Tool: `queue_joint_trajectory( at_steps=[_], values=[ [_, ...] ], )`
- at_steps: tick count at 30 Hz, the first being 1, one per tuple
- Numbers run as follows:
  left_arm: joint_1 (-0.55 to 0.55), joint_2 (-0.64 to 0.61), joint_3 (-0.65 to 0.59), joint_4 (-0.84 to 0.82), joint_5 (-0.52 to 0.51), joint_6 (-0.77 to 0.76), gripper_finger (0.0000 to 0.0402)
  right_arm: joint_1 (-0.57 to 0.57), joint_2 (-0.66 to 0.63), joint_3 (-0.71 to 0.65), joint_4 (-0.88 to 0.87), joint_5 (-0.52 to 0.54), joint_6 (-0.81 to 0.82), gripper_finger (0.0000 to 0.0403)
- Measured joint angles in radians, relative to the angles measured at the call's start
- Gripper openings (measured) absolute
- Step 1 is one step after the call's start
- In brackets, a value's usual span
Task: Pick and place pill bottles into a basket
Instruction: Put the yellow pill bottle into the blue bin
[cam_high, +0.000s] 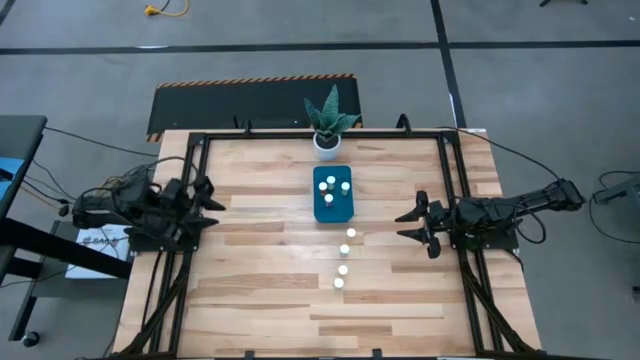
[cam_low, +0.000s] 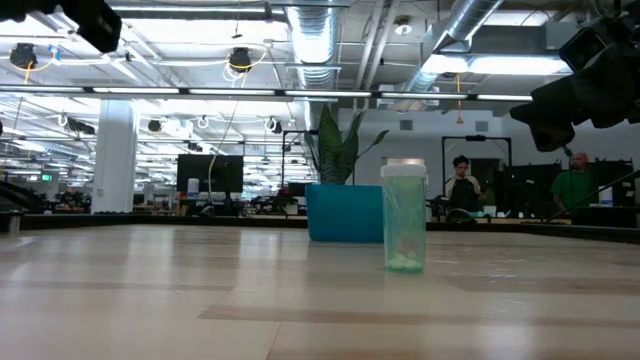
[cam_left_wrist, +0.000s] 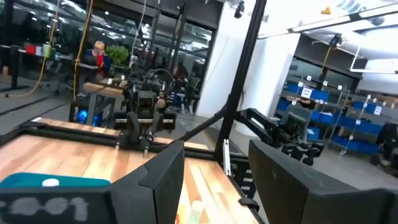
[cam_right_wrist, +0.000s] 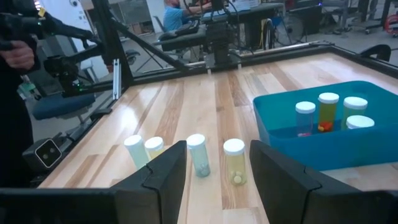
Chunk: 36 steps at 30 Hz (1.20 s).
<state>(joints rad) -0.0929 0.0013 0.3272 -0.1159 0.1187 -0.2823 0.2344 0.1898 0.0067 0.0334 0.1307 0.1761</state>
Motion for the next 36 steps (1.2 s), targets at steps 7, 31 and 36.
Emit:
queue_joint_trajectory(
  at_steps=[7,31,36],
  values=[
    [0.000,0.001,-0.091,0.100,-0.043,-0.041,0.0170,0.000,0.000,0.000,0.000,0.000,0.000,0.0169],
    [0.000,0.001,-0.315,0.257,-0.052,-0.136,0.0170,0.000,0.000,0.000,-0.001,0.000,0.000,0.0169],
    [0.000,0.002,-0.316,0.195,-0.053,-0.123,0.0170,0.000,0.000,0.000,-0.001,0.000,0.000,0.0170]
  ],
)
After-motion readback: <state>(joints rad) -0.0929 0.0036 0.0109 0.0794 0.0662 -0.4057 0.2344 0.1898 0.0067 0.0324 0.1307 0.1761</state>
